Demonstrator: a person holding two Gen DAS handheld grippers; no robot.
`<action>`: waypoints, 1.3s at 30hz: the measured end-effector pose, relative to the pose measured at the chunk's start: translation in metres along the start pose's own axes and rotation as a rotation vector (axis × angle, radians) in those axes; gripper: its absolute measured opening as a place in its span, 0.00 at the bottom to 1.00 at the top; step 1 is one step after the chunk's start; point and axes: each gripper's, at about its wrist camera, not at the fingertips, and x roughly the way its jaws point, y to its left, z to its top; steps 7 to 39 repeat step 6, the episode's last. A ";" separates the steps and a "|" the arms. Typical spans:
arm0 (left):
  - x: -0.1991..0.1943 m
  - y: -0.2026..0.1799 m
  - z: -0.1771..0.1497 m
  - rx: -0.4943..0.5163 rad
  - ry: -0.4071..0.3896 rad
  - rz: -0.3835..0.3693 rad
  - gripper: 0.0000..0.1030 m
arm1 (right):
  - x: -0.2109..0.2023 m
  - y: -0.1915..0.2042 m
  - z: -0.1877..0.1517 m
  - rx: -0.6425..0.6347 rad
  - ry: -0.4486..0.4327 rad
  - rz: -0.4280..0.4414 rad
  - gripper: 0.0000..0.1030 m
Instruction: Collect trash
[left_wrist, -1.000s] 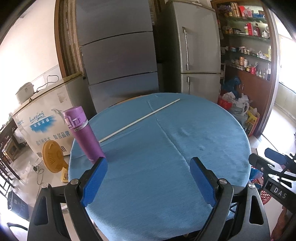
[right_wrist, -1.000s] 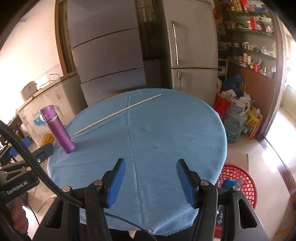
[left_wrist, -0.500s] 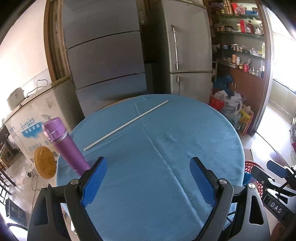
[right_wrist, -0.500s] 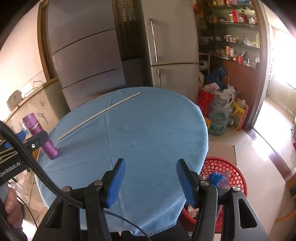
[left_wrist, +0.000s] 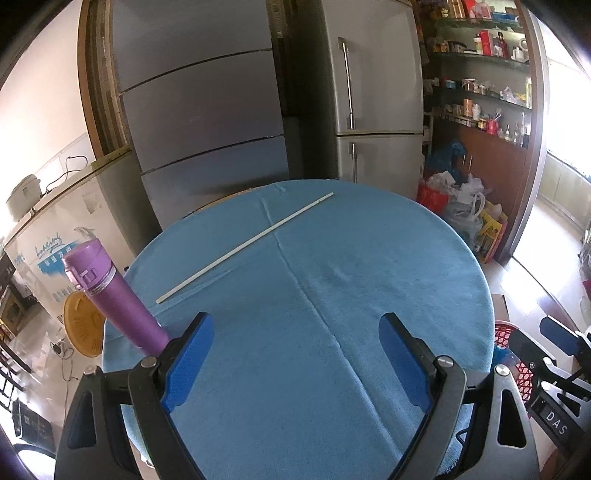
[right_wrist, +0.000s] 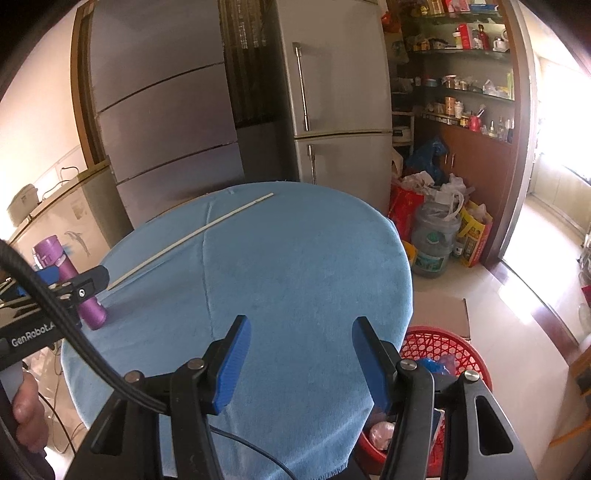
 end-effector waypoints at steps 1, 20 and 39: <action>0.002 0.000 0.001 0.002 0.002 -0.006 0.88 | 0.003 0.000 0.001 0.001 0.005 0.003 0.59; 0.023 0.003 0.000 -0.001 0.015 -0.011 0.88 | 0.027 0.005 0.006 -0.007 0.044 0.031 0.59; 0.023 0.003 0.000 -0.001 0.015 -0.011 0.88 | 0.027 0.005 0.006 -0.007 0.044 0.031 0.59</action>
